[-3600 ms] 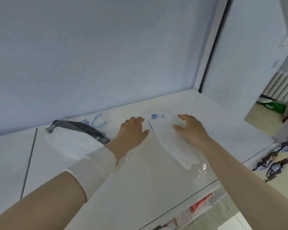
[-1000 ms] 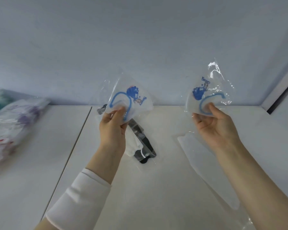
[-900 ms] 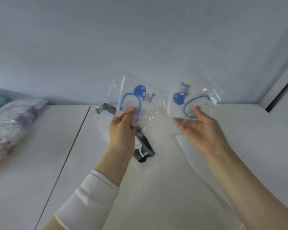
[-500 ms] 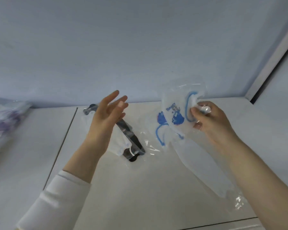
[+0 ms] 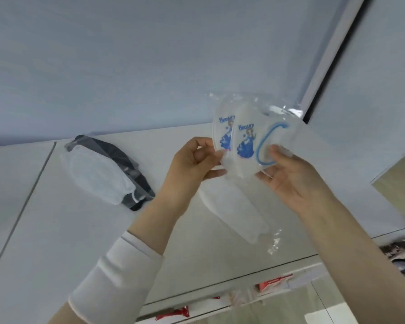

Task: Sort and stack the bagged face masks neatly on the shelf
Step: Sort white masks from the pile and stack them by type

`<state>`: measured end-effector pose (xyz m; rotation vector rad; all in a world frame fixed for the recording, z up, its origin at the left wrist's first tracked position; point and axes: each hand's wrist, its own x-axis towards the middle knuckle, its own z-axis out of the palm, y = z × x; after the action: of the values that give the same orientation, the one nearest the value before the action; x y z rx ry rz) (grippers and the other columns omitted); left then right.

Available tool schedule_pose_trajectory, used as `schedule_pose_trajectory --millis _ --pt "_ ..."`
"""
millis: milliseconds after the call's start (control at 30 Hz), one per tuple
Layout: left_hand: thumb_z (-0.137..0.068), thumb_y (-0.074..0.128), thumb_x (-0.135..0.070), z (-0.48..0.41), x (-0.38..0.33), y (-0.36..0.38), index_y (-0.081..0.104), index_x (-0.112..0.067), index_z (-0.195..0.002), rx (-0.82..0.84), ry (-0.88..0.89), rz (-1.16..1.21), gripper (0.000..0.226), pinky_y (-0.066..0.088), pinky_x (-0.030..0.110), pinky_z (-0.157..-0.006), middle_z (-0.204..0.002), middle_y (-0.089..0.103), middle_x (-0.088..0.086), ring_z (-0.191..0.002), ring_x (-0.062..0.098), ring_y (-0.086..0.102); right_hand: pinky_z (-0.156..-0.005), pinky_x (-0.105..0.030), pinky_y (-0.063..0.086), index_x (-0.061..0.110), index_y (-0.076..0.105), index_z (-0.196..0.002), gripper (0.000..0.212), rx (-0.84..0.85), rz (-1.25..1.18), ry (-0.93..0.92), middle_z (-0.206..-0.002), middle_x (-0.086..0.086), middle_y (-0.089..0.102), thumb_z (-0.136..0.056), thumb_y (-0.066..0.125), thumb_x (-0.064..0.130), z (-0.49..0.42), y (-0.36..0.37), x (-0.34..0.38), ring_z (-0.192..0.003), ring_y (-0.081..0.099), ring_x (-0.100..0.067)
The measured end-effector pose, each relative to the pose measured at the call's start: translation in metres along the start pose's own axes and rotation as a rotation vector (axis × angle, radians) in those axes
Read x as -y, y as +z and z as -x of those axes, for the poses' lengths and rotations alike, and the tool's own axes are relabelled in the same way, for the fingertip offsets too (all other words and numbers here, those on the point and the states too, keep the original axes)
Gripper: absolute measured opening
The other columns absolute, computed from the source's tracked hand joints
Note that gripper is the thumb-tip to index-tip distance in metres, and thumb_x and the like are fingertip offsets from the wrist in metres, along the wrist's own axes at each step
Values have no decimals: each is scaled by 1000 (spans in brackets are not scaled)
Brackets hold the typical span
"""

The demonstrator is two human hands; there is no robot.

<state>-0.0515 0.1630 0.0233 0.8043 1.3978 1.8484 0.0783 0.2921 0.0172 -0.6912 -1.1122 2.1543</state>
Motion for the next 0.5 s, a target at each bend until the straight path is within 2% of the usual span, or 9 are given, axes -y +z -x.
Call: schedule_pose_trajectory --millis 67,100,200,233,300,367,433,500 --pt "-90 56 -4 8 11 26 52 -11 -91 -13 -10 -7 9 58 25 -68 -80 69 4 -69 11 66 -72 -30 53 16 57 -83 4 -91 17 -60 -84 -2 67 -83 58 12 6 -16 -1 -75 66 -15" --pt "-89 58 -6 12 15 39 52 -13 -93 -26 -2 -40 9 58 25 -69 -82 68 5 -71 11 66 -71 -30 51 16 56 -83 9 -151 25 -86 -85 -4 65 -86 57 8 10 -26 0 -75 64 -16" --pt "-86 65 -13 20 32 80 53 -16 -92 -114 100 -309 13 53 21 -65 -83 68 -1 -70 6 64 -64 -26 46 19 50 -85 20 -256 105 -155 -86 -2 60 -86 61 3 23 -53 3 -74 59 -15" --pt "-87 66 -15 23 38 93 55 -15 -91 -163 130 -402 11 52 22 -62 -81 67 0 -70 8 64 -65 -23 46 21 49 -88 23 -257 172 -182 -87 0 60 -84 64 4 26 -62 4 -75 59 -11" --pt "-88 65 -20 27 49 115 58 -7 -95 -254 141 -497 16 51 34 -69 -85 68 9 -78 23 64 -69 -17 47 23 48 -100 30 -227 299 -251 -91 3 61 -82 67 7 33 -81 8 -78 61 -4" --pt "-88 64 -22 30 56 125 59 -3 -97 -299 133 -532 22 51 40 -73 -87 68 13 -81 29 63 -72 -10 48 24 46 -113 40 -158 424 -323 -94 7 64 -83 67 7 38 -103 18 -83 62 3" --pt "-88 63 -25 33 61 127 57 2 -93 -316 125 -587 28 48 35 -64 -80 64 17 -69 27 57 -81 -8 47 25 51 -109 36 -47 561 -381 -96 12 66 -84 65 4 40 -120 26 -89 62 6" --pt "-88 63 -28 38 66 131 53 1 -82 -313 70 -675 31 37 23 -54 -65 52 12 -56 12 43 -79 -8 46 27 55 -92 31 9 641 -371 -90 12 65 -84 62 -2 40 -130 26 -82 62 8"
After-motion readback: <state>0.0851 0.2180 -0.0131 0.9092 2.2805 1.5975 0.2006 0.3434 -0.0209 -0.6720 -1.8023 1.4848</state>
